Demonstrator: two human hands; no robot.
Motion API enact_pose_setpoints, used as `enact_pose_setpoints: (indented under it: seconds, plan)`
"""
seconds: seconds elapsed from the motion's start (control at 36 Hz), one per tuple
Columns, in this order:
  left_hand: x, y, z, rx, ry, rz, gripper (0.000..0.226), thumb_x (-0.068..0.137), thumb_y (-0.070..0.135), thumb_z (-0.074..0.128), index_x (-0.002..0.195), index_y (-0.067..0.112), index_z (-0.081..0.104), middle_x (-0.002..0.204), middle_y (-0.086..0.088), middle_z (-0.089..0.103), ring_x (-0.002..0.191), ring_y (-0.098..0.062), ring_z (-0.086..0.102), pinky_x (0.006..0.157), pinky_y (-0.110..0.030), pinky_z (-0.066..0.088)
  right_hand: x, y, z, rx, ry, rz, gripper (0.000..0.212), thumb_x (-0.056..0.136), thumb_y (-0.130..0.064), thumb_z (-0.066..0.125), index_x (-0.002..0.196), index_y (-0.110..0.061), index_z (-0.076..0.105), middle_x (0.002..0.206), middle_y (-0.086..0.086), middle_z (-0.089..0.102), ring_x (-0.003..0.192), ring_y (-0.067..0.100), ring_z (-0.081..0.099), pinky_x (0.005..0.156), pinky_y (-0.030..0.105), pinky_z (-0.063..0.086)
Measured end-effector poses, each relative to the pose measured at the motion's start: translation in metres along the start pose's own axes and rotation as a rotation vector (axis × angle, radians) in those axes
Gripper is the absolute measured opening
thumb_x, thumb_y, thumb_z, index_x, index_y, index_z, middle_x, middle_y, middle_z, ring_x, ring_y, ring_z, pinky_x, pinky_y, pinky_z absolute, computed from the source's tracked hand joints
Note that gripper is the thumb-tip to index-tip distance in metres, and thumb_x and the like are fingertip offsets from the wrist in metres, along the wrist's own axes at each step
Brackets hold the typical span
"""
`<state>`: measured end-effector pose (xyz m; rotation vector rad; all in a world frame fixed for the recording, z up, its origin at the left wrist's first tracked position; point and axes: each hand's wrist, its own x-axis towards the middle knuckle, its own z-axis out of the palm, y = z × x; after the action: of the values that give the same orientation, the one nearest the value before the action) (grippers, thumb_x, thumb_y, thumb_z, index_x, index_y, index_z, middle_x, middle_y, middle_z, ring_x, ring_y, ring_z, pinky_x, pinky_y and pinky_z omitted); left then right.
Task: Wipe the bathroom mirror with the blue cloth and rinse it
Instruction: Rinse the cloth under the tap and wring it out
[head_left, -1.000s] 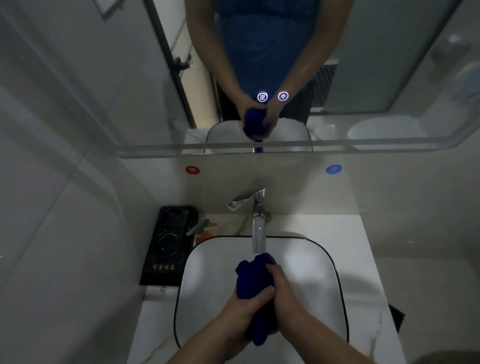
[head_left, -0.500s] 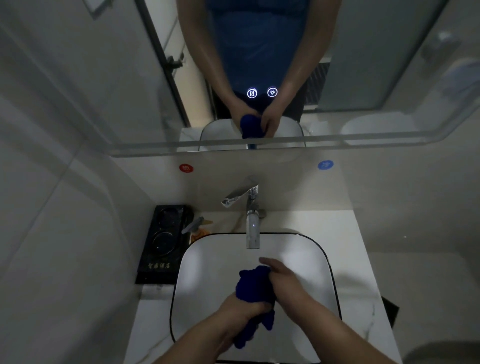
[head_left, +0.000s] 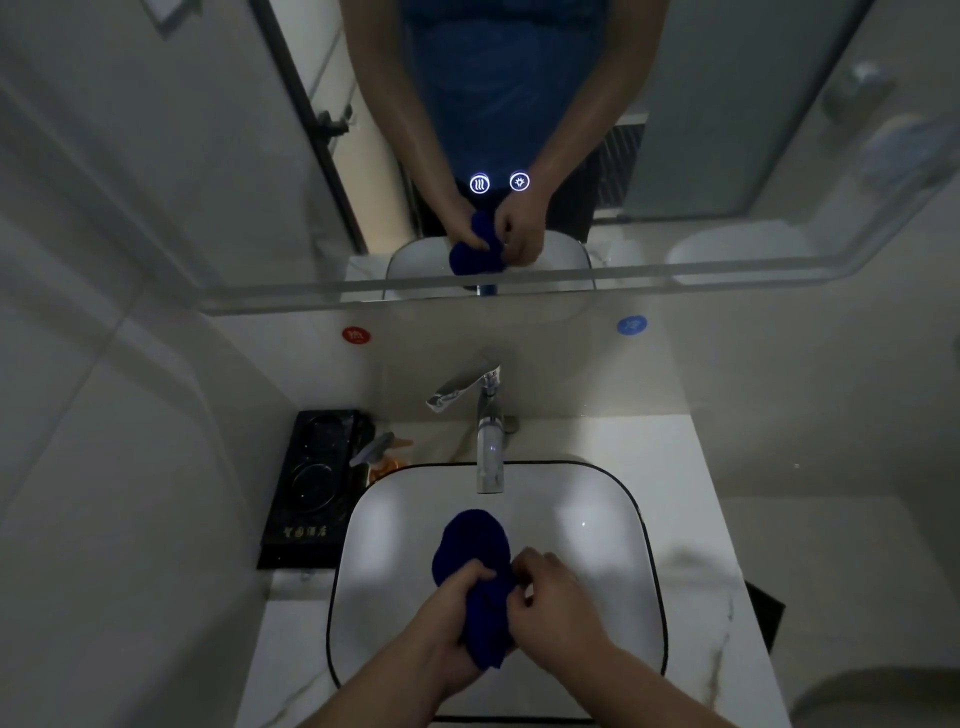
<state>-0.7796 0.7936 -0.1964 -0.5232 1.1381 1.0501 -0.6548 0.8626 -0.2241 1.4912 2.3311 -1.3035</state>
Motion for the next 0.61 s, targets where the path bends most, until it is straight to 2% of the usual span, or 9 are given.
enact_pose_setpoints:
  seconds: [0.11,0.17,0.22,0.31,0.36,0.42,0.47,0.56,0.61]
  plan:
    - [0.004,-0.003,-0.002,0.071,0.018,-0.037,0.044,0.088,0.014,0.082,0.127,-0.001,0.068,0.115,-0.028,0.076,0.109,-0.043,0.071,0.079,-0.049,0.062,0.002,0.009,0.008,-0.243,0.080,-0.133,0.029,0.090,-0.029,0.047,0.102,-0.023,0.072,0.100,0.001,0.062,0.087,0.023,0.058,0.071,0.034,0.046]
    - [0.004,-0.001,-0.005,0.140,0.006,-0.068,0.049,0.085,0.026,0.089,0.122,0.000,0.072,0.116,-0.026,0.076,0.108,-0.041,0.072,0.084,-0.050,0.061,0.000,0.007,0.003,-0.276,-0.010,-0.181,0.033,0.092,-0.029,0.044,0.100,-0.019,0.073,0.104,0.004,0.060,0.093,0.024,0.058,0.076,0.035,0.044]
    - [0.006,0.001,-0.011,0.238,0.011,-0.082,0.061,0.073,0.030,0.096,0.121,0.000,0.074,0.113,-0.022,0.077,0.095,-0.036,0.073,0.076,-0.043,0.061,-0.001,0.008,-0.002,-0.274,-0.144,-0.227,0.036,0.092,-0.025,0.044,0.103,-0.010,0.074,0.112,0.008,0.059,0.101,0.026,0.057,0.085,0.034,0.044]
    - [0.009,0.003,-0.018,0.338,0.022,-0.046,0.075,0.056,0.024,0.103,0.120,-0.002,0.075,0.103,-0.019,0.075,0.071,-0.026,0.066,0.052,-0.032,0.053,-0.004,0.007,-0.008,-0.106,-0.300,-0.203,0.030,0.097,-0.009,0.047,0.111,-0.001,0.073,0.112,0.006,0.049,0.100,0.021,0.051,0.084,0.012,0.039]
    - [0.011,0.004,-0.019,0.322,0.017,-0.029,0.068,0.059,0.018,0.100,0.119,-0.002,0.075,0.099,-0.018,0.073,0.065,-0.022,0.063,0.044,-0.028,0.049,-0.004,0.006,-0.013,0.006,-0.303,-0.167,0.036,0.096,0.000,0.046,0.117,-0.006,0.074,0.112,0.002,0.048,0.098,0.017,0.051,0.078,0.001,0.033]
    - [0.013,0.006,-0.017,0.260,0.023,-0.036,0.051,0.071,0.013,0.091,0.116,-0.003,0.073,0.088,-0.015,0.071,0.061,-0.020,0.061,0.040,-0.026,0.046,-0.005,0.008,-0.016,0.016,-0.209,-0.169,0.043,0.093,-0.001,0.046,0.123,-0.016,0.073,0.114,-0.002,0.051,0.090,0.007,0.054,0.076,0.001,0.035]
    - [0.015,0.009,-0.015,0.242,0.038,-0.058,0.033,0.082,0.011,0.081,0.111,-0.002,0.071,0.079,-0.011,0.066,0.058,-0.018,0.058,0.037,-0.024,0.043,-0.007,0.011,-0.018,-0.061,-0.084,-0.223,0.052,0.090,-0.006,0.048,0.136,-0.026,0.063,0.120,-0.008,0.050,0.091,-0.003,0.053,0.081,0.004,0.039]
    - [0.017,0.014,-0.015,0.281,0.041,-0.127,0.029,0.081,0.011,0.078,0.107,0.001,0.069,0.076,-0.008,0.063,0.055,-0.016,0.054,0.035,-0.023,0.041,-0.006,0.023,-0.016,-0.298,0.014,-0.389,0.083,0.086,-0.015,0.053,0.164,-0.031,0.031,0.154,-0.001,0.044,0.126,0.018,0.056,0.105,0.027,0.047]
    - [0.016,0.016,-0.014,0.330,0.019,-0.183,0.031,0.078,0.012,0.079,0.106,0.002,0.068,0.077,-0.007,0.062,0.056,-0.015,0.053,0.036,-0.022,0.040,0.002,0.033,-0.015,-0.454,0.005,-0.471,0.102,0.087,-0.023,0.061,0.170,-0.033,0.003,0.174,0.007,0.023,0.148,0.028,0.043,0.119,0.039,0.041]
